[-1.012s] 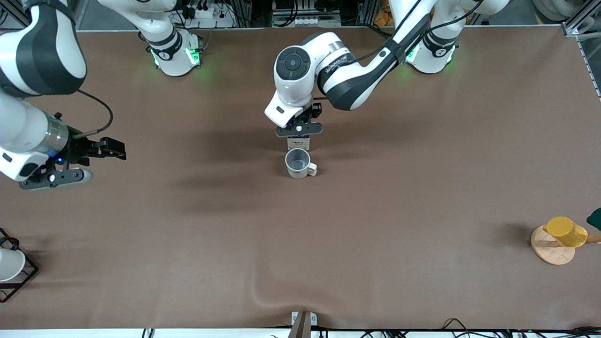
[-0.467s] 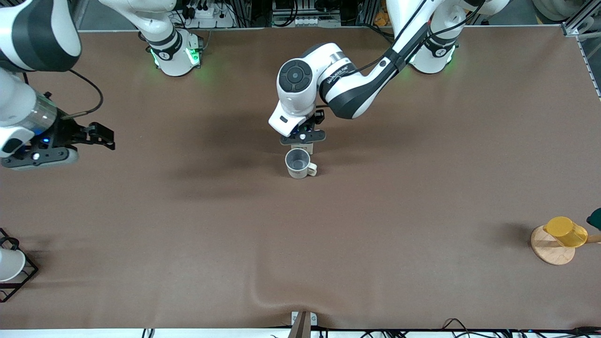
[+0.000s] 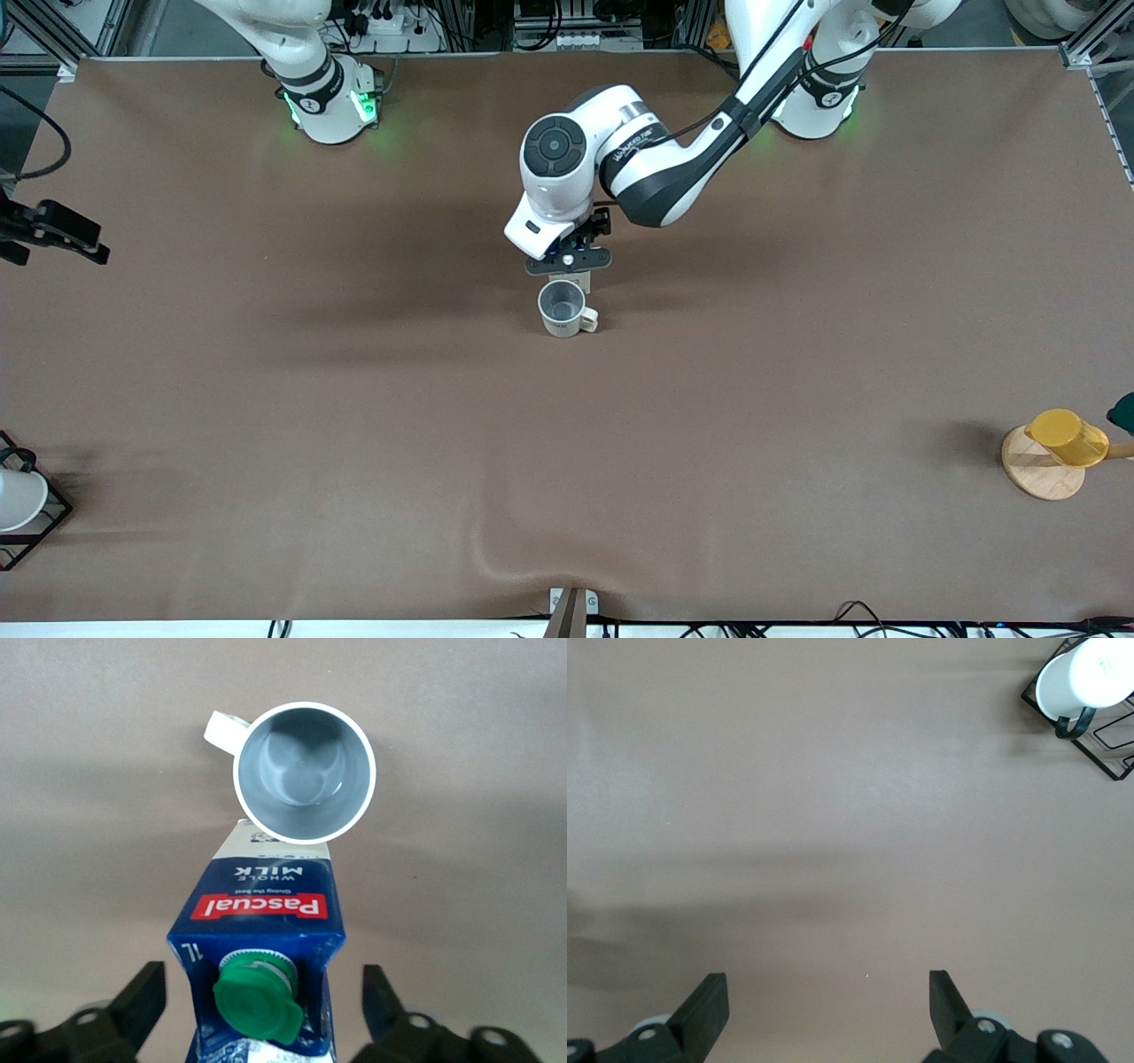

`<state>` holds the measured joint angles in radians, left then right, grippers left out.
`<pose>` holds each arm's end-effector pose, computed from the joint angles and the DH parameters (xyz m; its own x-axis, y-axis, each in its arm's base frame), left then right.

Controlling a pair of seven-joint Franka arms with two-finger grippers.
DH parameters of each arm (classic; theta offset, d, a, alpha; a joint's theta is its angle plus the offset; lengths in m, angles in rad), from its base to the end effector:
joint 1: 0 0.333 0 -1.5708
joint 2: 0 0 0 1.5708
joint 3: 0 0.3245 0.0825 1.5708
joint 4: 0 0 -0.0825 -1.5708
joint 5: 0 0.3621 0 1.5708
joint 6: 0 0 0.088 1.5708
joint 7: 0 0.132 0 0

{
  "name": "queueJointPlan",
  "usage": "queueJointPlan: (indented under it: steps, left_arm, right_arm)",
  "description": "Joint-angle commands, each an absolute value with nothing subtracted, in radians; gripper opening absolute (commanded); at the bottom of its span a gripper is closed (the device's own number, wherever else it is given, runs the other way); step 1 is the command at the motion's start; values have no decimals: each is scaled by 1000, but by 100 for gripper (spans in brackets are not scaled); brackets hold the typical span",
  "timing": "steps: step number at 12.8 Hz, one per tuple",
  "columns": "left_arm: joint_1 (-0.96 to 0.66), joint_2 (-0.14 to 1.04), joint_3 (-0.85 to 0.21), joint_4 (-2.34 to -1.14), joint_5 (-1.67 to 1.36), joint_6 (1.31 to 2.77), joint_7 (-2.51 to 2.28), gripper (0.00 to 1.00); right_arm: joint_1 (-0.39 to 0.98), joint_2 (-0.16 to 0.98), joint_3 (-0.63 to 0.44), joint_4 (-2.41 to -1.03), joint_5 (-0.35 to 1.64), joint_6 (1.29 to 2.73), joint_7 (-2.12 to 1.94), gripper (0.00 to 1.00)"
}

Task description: Place milk next to cup

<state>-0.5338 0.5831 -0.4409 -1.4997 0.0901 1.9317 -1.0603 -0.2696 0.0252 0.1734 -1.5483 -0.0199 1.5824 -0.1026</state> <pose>0.4202 -0.5236 0.3378 0.9778 0.1014 -0.1832 0.1017 -0.9948 -0.0080 0.5392 -0.0559 0.6058 0.9999 0.0065 0.0076 0.0064 -0.9998 0.0164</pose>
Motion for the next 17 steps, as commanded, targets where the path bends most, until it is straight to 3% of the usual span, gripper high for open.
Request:
queueJointPlan:
  steps: [1, 2, 5, 9, 17]
  left_arm:
    - [-543, 549, -433, -1468, 117, 1928, -1075, 100]
    - [-534, 520, -433, -1468, 115, 1921, -1077, 100]
    - [-425, 361, -434, -1468, 114, 1861, -1078, 100]
    - [-223, 192, -434, -1470, 115, 1780, -1048, 100]
    - [55, 89, -433, -1470, 115, 1681, -715, 100]
  right_arm:
    - [-275, 20, 190, -1531, -34, 1559, -87, 100]
    - [-255, 20, 183, -1528, -34, 1552, -87, 100]
    - [-66, 15, -6, -1516, -22, 1526, -16, 100]
    - [-60, 20, -3, -1516, -17, 1519, -6, 100]
    - [-64, 14, -8, -1513, 46, 1451, -32, 100]
